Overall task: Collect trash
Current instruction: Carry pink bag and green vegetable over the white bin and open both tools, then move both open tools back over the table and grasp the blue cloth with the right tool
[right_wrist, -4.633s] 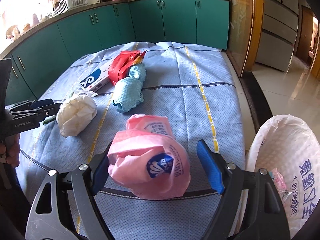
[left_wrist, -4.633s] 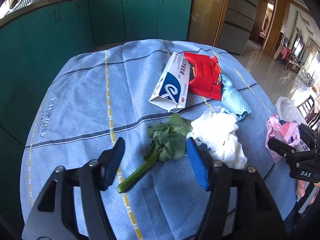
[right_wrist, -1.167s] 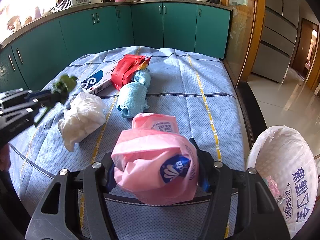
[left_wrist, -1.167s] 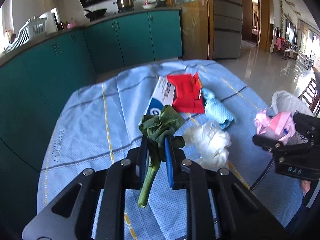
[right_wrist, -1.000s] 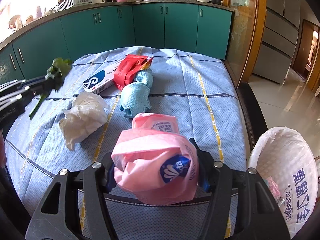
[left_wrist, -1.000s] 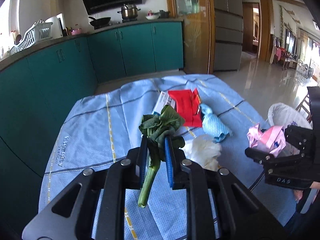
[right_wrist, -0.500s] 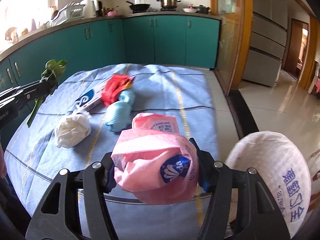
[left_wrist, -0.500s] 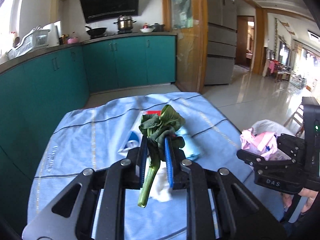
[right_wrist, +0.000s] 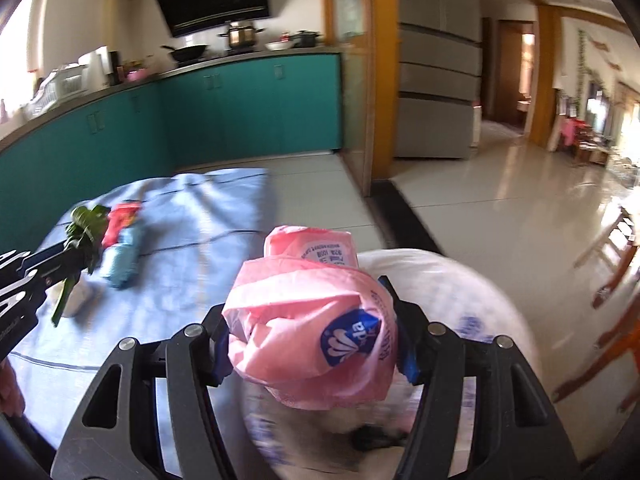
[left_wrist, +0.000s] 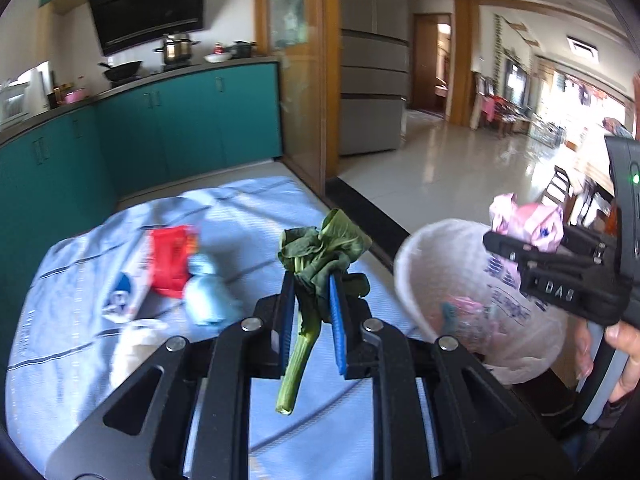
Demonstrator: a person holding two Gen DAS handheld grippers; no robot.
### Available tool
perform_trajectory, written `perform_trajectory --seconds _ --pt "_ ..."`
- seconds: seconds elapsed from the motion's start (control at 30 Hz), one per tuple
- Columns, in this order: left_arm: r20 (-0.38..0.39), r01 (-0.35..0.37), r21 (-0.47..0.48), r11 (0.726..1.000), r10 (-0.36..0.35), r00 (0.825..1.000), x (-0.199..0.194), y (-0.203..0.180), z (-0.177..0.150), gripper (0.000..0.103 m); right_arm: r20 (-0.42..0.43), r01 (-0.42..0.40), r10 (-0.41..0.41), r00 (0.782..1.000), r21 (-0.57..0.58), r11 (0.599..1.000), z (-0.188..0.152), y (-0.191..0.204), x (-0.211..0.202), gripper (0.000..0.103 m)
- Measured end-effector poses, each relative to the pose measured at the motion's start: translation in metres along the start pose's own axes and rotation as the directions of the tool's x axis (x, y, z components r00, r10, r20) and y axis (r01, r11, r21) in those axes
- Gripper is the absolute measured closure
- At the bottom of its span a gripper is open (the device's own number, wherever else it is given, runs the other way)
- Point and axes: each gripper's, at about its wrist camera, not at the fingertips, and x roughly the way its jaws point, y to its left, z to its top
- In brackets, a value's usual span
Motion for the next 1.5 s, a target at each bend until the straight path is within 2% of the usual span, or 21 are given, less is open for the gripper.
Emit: perform_trajectory --seconds 0.27,0.37,0.47,0.57,0.63,0.7,0.77,0.83,0.9,0.97,1.03,1.1,1.17,1.3,1.4,1.5 --pt "-0.051 0.090 0.051 0.995 -0.088 0.995 0.029 -0.056 -0.006 0.085 -0.067 0.084 -0.080 0.995 0.060 0.995 -0.023 -0.061 0.002 0.042" --pt "-0.069 0.172 0.014 0.985 -0.171 0.983 0.042 -0.070 -0.003 0.085 -0.121 0.115 -0.107 0.987 0.068 0.991 -0.031 -0.071 0.011 0.042" --pt "-0.070 0.218 0.033 0.975 -0.216 0.974 0.052 -0.091 -0.001 0.085 -0.175 0.134 -0.117 0.978 0.087 0.987 -0.037 -0.077 0.020 0.042" --pt "-0.091 0.282 0.025 0.959 -0.279 0.956 0.064 -0.110 -0.002 0.085 -0.188 0.154 -0.133 0.973 0.104 0.983 -0.038 -0.082 0.021 0.040" --pt "-0.118 0.316 0.031 0.948 -0.310 0.943 0.073 -0.123 -0.006 0.084 -0.181 0.165 -0.140 0.973 0.128 0.978 -0.038 -0.086 0.019 0.034" --pt "-0.143 0.310 0.052 0.949 -0.300 0.943 0.081 -0.134 -0.011 0.078 -0.162 0.156 -0.128 0.978 0.175 0.972 -0.037 -0.093 0.016 0.024" --pt "-0.153 0.297 0.049 0.954 -0.287 0.946 0.084 -0.136 -0.013 0.053 -0.144 0.140 -0.110 0.983 0.214 0.967 -0.035 -0.098 0.012 0.021" --pt "-0.136 0.295 0.034 0.955 -0.287 0.948 0.080 -0.131 -0.012 0.051 -0.124 0.135 -0.107 0.986 0.245 0.960 -0.033 -0.102 0.008 0.020" --pt "-0.105 0.242 0.041 0.969 -0.237 0.966 0.073 -0.121 -0.009 0.050 -0.110 0.127 -0.101 0.989 0.263 0.956 -0.030 -0.103 0.003 0.019" --pt "-0.064 0.146 0.045 0.988 -0.143 0.988 0.061 -0.105 -0.006 0.050 -0.100 0.107 -0.083 0.992 0.271 0.957 -0.025 -0.100 0.002 0.019" --pt "-0.029 0.055 0.017 0.998 -0.055 0.998 0.049 -0.078 0.000 0.050 -0.092 0.075 -0.052 0.994 0.267 0.961 -0.018 -0.088 0.005 0.019" --pt "-0.008 -0.032 -0.040 0.999 0.032 0.999 0.038 -0.046 0.002 0.047 -0.083 0.029 -0.009 0.997 0.243 0.970 -0.008 -0.065 0.010 0.019" --pt "-0.006 -0.115 -0.080 0.990 0.115 0.993 0.027 -0.015 0.004 0.041 -0.075 -0.012 0.029 0.997 0.220 0.975 0.001 -0.042 0.016 0.019" --pt "-0.055 -0.273 -0.124 0.954 0.268 0.962 0.015 0.045 0.006 0.038 -0.076 -0.131 0.144 0.987 0.154 0.979 0.018 0.020 0.034 0.019" --pt "-0.094 -0.312 -0.198 0.929 0.299 0.950 -0.003 0.090 0.000 0.033 -0.096 -0.239 0.249 0.964 0.102 0.966 0.027 0.073 0.050 0.019" --pt "-0.110 -0.339 -0.231 0.912 0.321 0.941 -0.015 0.118 -0.007 0.031 -0.115 -0.310 0.312 0.943 0.031 0.950 0.033 0.125 0.068 0.019"
